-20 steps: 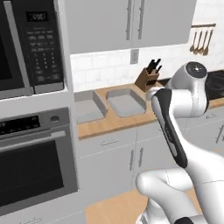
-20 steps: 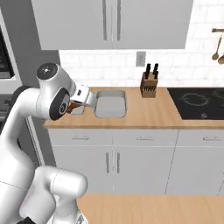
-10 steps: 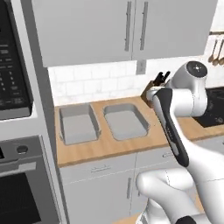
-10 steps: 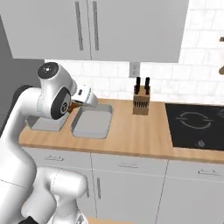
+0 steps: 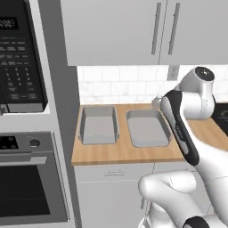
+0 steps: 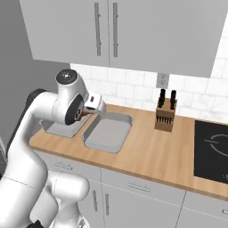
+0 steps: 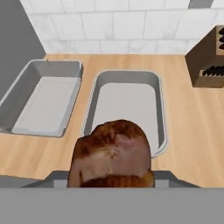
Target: Place one lemon and one chicken drumstick in each tupperware on the nearby counter, to pack two identical lunches.
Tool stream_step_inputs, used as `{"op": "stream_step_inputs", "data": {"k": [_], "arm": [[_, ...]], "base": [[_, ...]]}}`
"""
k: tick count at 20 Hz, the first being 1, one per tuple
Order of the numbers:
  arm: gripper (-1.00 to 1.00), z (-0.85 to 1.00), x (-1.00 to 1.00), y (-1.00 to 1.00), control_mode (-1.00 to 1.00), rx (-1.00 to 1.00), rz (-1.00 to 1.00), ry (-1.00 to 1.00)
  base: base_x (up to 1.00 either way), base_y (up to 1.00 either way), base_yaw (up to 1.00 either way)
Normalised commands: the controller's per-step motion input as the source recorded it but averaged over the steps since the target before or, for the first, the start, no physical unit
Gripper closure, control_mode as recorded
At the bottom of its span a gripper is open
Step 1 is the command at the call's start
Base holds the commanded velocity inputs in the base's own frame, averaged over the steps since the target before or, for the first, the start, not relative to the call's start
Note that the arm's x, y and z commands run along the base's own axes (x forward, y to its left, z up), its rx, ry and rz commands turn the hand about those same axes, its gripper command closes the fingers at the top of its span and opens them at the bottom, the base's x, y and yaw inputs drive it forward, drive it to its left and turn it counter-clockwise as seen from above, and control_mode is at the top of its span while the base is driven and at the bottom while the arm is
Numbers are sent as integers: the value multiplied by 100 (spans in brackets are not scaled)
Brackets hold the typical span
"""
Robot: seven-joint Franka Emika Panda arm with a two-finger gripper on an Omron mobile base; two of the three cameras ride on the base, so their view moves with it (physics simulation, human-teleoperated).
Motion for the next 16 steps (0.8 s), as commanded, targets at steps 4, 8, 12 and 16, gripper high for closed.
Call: {"op": "stream_step_inputs", "data": {"k": [4, 8, 12, 16], "arm": [[100, -78, 50, -27, -100, 0, 10, 3], [100, -74, 75, -1, -100, 0, 1, 0], [100, -71, 71, 0, -100, 0, 0, 0], [100, -42, 43, -9, -100, 0, 0, 1]], "base": [[0, 0, 0], [0, 0, 0], [0, 0, 0], [0, 0, 0]]}}
